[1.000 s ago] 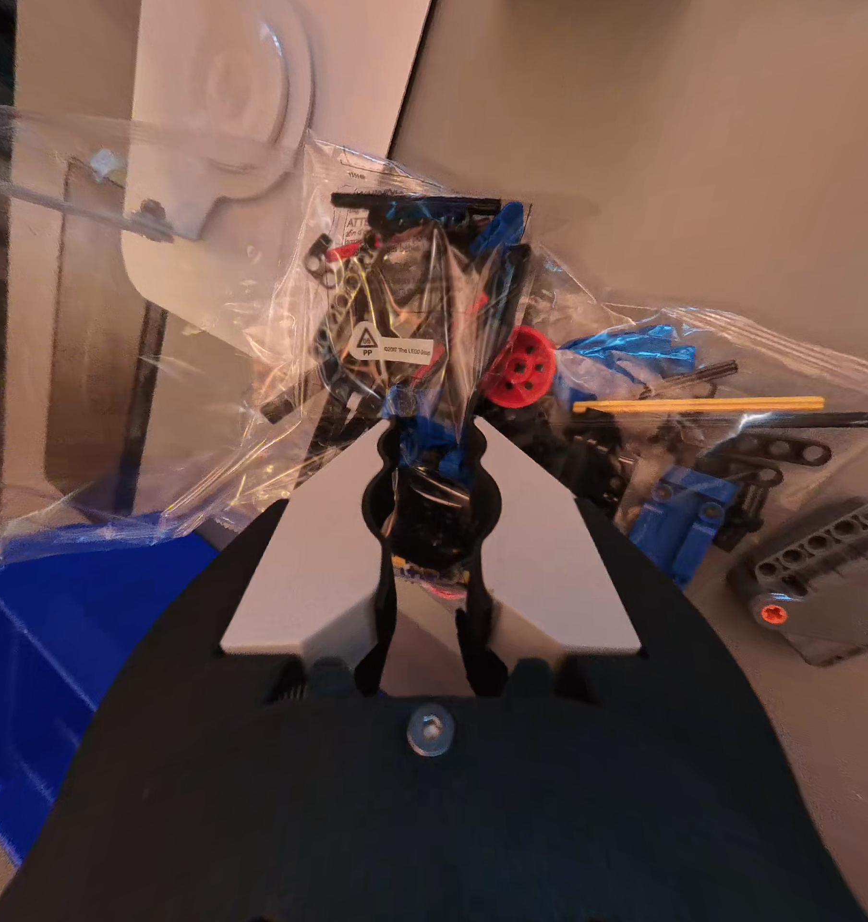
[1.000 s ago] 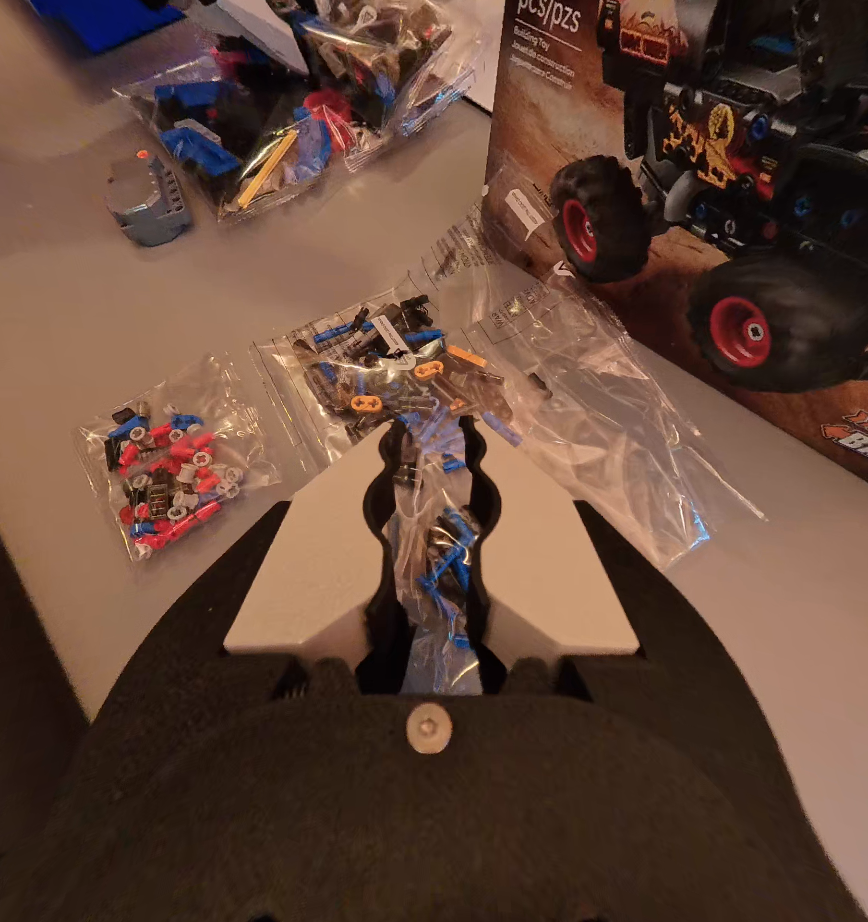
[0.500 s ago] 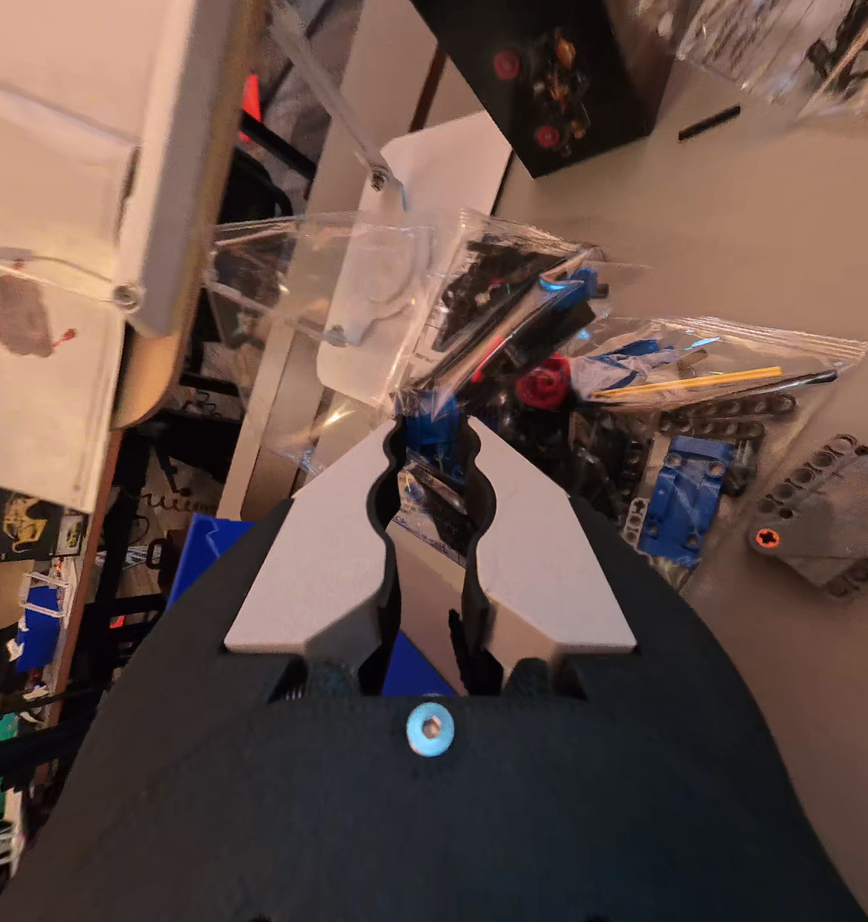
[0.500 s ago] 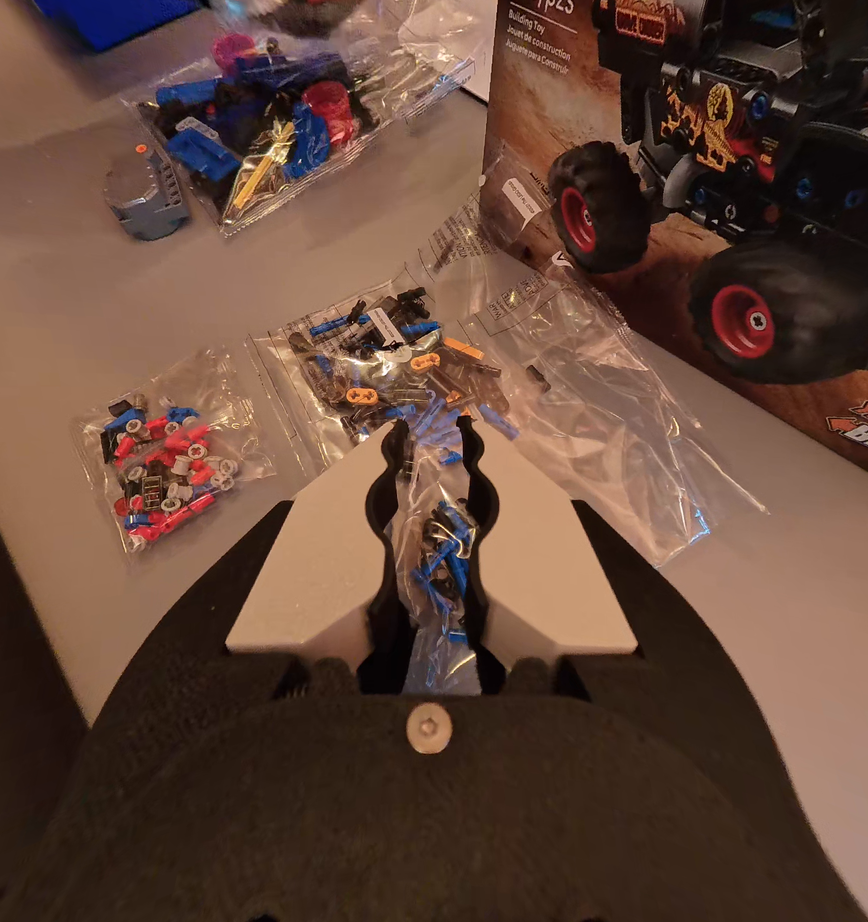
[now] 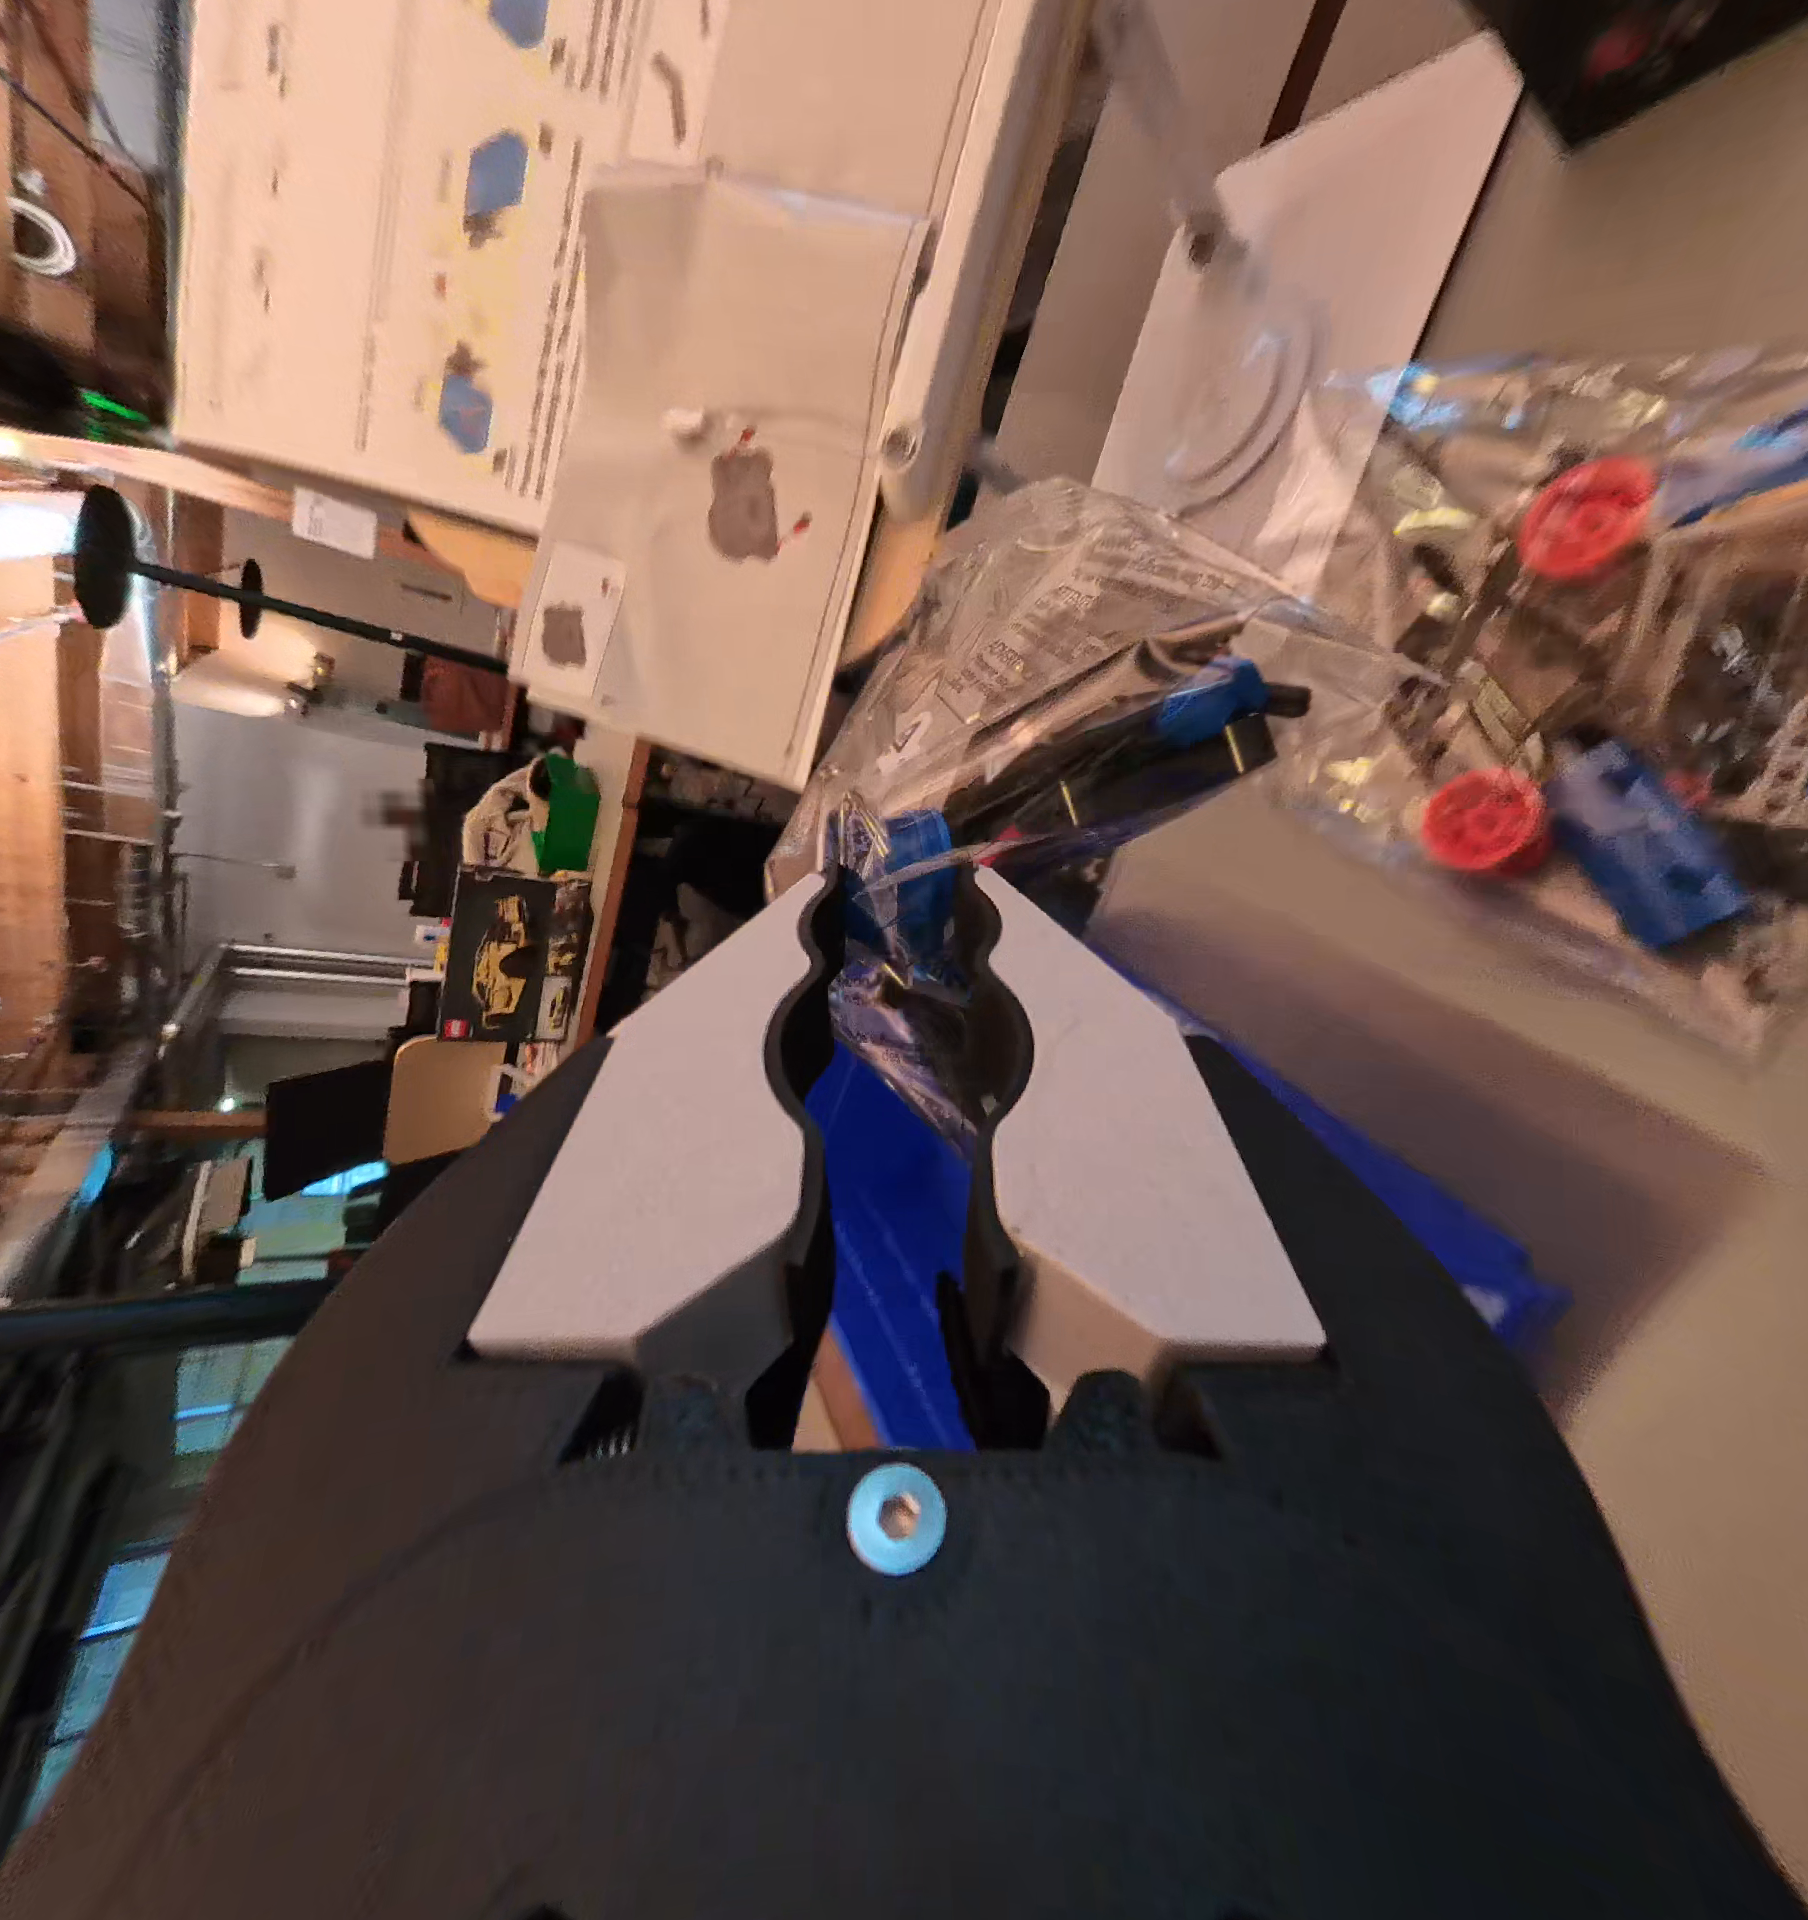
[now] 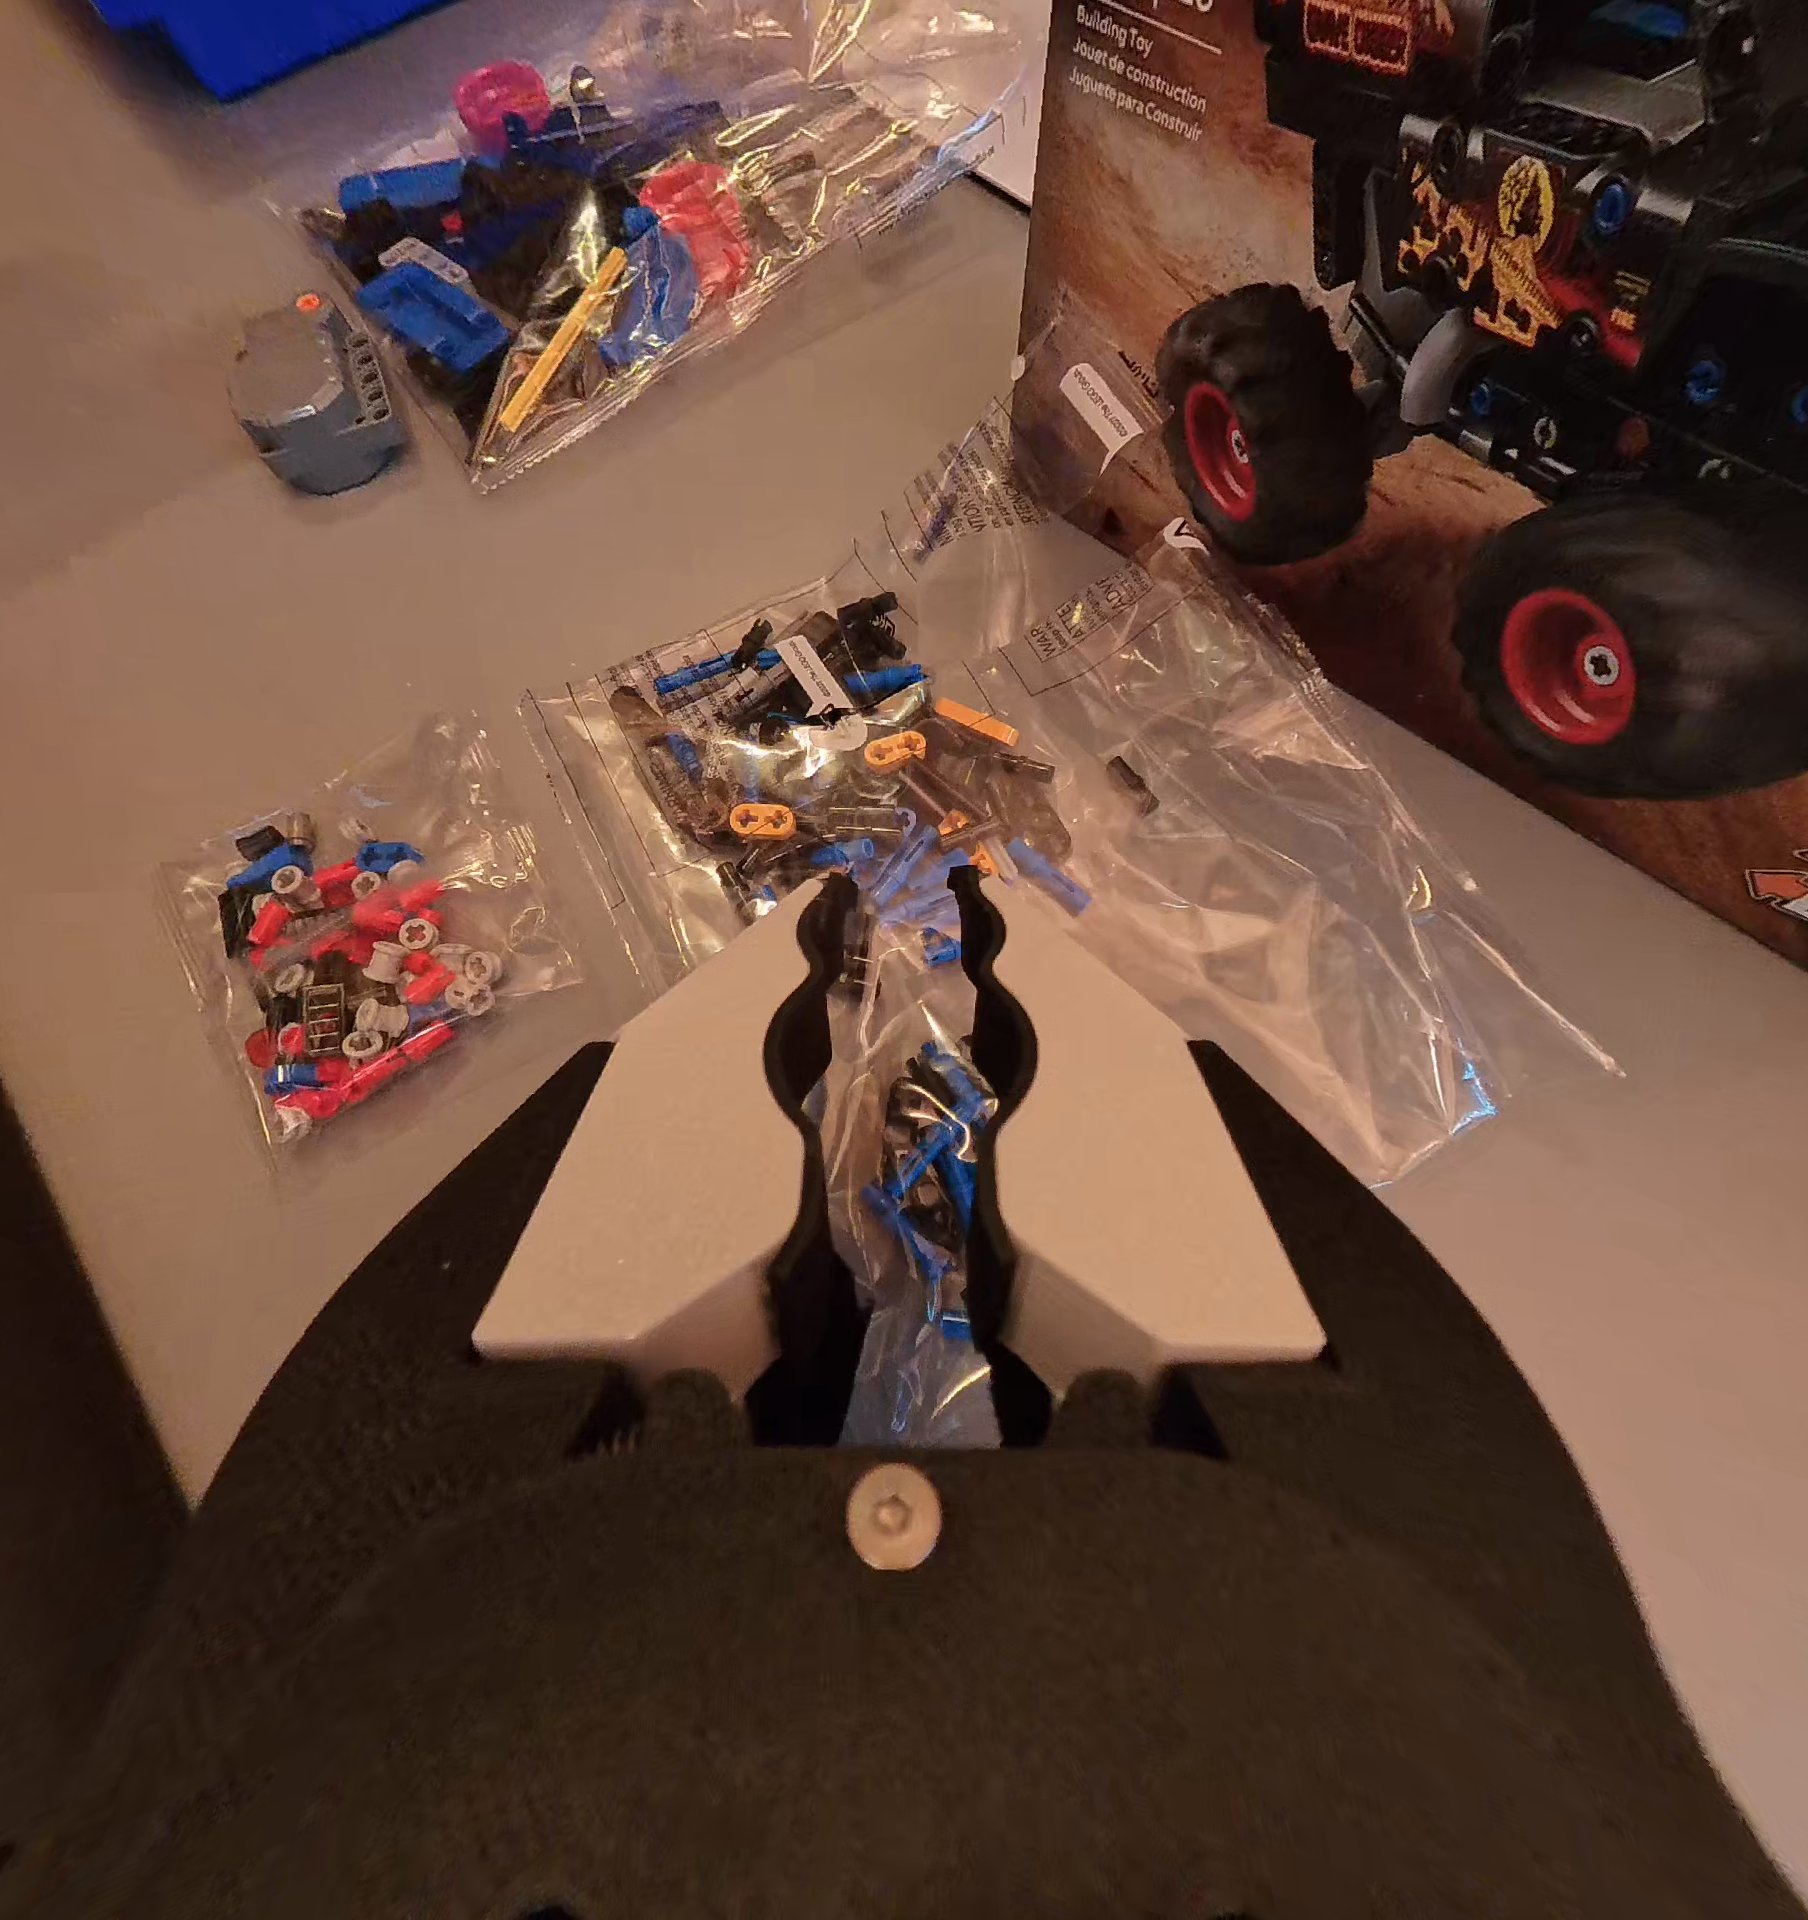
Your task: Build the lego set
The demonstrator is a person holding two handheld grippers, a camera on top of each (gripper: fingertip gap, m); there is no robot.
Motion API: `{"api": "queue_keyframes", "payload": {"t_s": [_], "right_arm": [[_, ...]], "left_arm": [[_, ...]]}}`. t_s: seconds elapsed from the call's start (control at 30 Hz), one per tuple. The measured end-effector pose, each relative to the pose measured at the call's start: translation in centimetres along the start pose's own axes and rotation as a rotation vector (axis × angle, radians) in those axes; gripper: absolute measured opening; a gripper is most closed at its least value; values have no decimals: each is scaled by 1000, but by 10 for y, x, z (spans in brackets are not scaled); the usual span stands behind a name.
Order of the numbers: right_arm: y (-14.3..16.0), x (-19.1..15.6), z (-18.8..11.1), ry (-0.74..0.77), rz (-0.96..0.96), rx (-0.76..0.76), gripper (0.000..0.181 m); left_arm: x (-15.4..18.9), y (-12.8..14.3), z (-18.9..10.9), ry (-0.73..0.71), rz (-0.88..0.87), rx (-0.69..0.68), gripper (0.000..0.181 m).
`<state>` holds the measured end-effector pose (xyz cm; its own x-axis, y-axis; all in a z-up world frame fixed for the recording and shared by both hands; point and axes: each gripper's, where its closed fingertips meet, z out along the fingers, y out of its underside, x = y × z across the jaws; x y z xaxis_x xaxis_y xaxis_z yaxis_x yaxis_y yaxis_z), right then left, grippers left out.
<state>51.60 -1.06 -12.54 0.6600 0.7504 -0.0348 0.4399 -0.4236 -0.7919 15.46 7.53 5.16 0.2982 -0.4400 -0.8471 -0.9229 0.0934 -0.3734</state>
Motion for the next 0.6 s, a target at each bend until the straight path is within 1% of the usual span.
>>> {"api": "queue_keyframes", "payload": {"t_s": [0.1,0.17,0.27,0.3,0.37,0.4,0.43,0.47,0.5,0.57,0.6], "right_arm": [[0,0,0,-8,5,5,19],[0,-1,0,-11,4,6,19],[0,-1,0,-12,3,5,19],[0,-1,-1,-12,3,6,18],[0,-1,0,-14,5,4,18],[0,-1,0,-14,4,2,18],[0,-2,1,-15,4,0,18],[1,-2,1,-16,3,-1,18],[1,-2,1,-16,3,-2,18],[1,-2,1,-17,7,-2,18],[1,-2,2,-18,10,-1,18]], "left_arm": [[-14,35,-3,-5,-1,-30,18],[-21,66,0,-10,-16,-69,18],[-14,113,10,-6,-30,-144,18],[-6,122,13,27,-48,-143,18],[11,147,23,82,-41,-191,21],[16,159,27,103,-48,-217,34],[19,165,30,122,-89,-226,51],[17,162,29,123,-137,-195,58],[12,147,26,121,-189,-120,62],[-2,105,18,136,-299,40,64],[1,80,16,193,-333,106,62]]}}
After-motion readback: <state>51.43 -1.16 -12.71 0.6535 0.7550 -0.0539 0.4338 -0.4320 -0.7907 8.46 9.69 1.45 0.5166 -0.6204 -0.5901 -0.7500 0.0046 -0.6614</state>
